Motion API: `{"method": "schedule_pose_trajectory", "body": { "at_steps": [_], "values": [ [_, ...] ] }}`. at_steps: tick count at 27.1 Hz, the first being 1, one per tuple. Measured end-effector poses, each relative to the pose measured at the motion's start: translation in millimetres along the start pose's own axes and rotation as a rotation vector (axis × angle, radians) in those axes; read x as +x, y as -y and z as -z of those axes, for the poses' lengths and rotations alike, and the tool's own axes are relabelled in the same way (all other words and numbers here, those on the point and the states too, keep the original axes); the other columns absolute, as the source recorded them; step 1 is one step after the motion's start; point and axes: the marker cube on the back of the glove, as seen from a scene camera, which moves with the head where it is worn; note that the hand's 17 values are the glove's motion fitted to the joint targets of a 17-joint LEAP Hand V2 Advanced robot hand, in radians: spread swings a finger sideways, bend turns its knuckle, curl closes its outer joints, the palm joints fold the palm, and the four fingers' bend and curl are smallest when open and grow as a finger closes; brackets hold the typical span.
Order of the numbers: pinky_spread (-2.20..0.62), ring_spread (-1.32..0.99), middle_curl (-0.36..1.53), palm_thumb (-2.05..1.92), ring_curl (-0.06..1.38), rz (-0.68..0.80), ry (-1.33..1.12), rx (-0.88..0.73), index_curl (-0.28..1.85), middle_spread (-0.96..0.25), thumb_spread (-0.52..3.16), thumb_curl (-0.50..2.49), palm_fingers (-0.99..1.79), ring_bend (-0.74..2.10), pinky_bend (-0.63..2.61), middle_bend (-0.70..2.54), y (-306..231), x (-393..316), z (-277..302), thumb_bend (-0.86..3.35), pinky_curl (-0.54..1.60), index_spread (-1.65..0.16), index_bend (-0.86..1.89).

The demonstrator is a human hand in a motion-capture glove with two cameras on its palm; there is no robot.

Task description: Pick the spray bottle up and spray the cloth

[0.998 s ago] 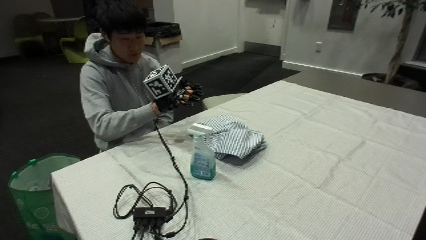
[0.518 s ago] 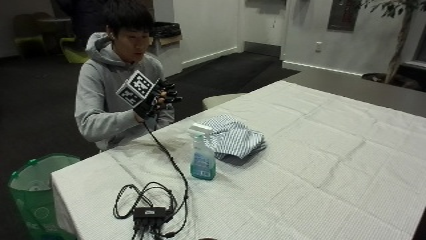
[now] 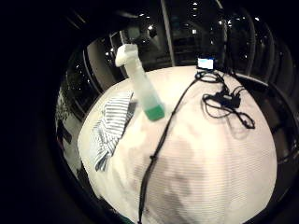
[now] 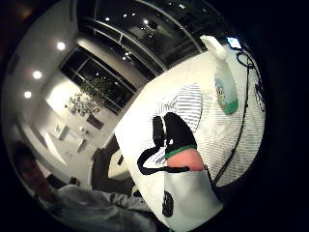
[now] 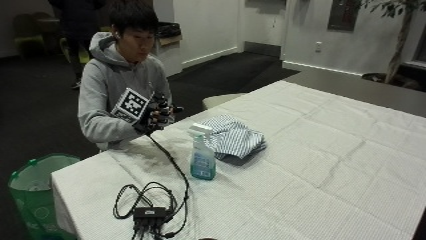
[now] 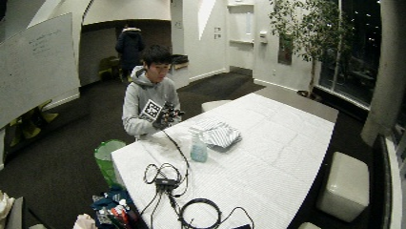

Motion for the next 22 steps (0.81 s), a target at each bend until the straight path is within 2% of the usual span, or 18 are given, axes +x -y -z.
{"method": "schedule_pose_trajectory", "body": {
  "at_steps": [11, 22],
  "values": [
    [0.23, 0.07, 0.35, 0.67, 0.29, -0.226, 0.128, -0.023, 0.13, -0.01, 1.05, 0.38, 0.08, 0.44, 0.58, 0.33, 37.3, 30.4, -35.6, -0.02, 0.34, -0.31, 0.09],
    [0.23, 0.07, 0.37, 0.73, 0.3, -0.451, 0.349, 0.053, 0.13, 0.01, 1.01, 0.4, 0.11, 0.47, 0.61, 0.35, 81.3, 53.0, -88.5, -0.02, 0.35, -0.28, 0.09]
  ]
}}
